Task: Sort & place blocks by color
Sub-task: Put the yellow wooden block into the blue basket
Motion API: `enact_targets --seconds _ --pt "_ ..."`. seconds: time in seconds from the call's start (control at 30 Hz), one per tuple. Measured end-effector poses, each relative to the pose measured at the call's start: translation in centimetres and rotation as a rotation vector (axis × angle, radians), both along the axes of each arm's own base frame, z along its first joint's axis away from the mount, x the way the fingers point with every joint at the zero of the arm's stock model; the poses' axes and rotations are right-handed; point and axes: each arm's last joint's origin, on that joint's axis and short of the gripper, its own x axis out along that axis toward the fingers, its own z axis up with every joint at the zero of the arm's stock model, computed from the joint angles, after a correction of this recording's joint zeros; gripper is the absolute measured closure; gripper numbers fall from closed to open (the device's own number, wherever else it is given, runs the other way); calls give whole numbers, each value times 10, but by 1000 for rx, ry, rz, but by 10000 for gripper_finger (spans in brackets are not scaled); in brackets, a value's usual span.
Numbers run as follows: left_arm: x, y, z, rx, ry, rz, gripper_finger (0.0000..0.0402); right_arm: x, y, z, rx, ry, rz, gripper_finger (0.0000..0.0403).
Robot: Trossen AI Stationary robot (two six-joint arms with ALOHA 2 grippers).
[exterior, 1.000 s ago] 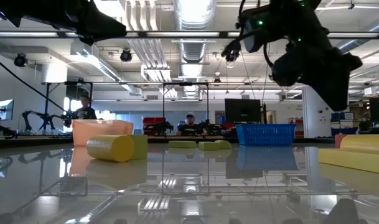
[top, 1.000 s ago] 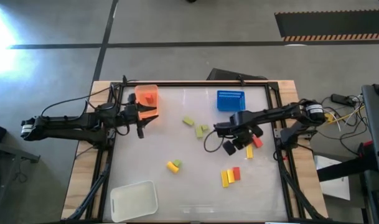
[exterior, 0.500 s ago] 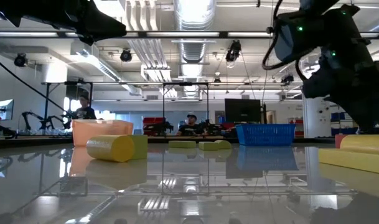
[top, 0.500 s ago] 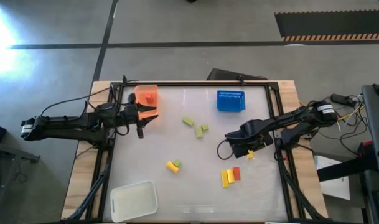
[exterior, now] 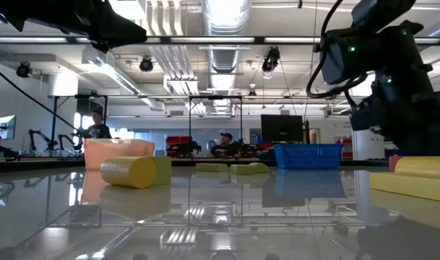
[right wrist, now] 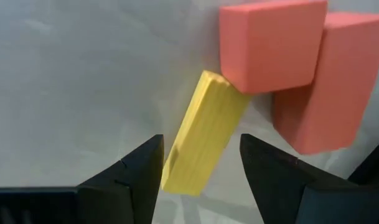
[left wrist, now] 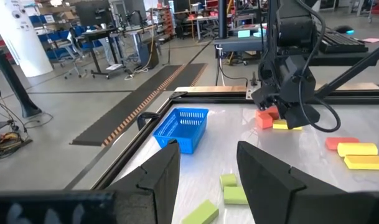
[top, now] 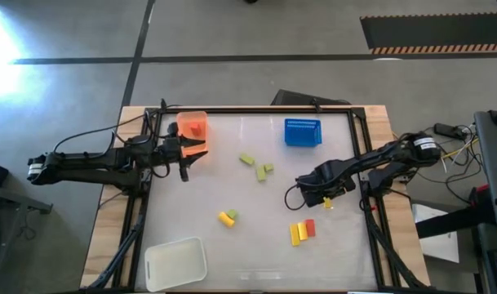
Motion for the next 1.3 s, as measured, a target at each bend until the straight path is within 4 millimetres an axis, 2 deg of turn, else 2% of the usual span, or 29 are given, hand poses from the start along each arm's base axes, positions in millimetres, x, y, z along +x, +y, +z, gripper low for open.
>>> enact_targets --seconds 0.17,0.47,0.7,0.83,1.03,1.17,1.3 --pt "0 0 0 0 -2 0 258 5 0 -3 -8 -39 2 222" --pt "0 0 0 0 0 1 258 7 0 -6 -23 -53 -2 319" --pt "0 0 0 0 -1 1 258 9 0 -3 -4 -82 7 321" --pt "0 0 1 1 -8 1 258 20 2 12 19 -155 56 321" --pt "1 0 0 0 -5 1 258 50 -1 45 7 -302 171 321" --pt "0 0 1 1 -11 0 258 65 -17 67 -61 -336 260 321" --pt "0 0 2 2 -17 1 258 80 -40 83 -104 -332 363 321"
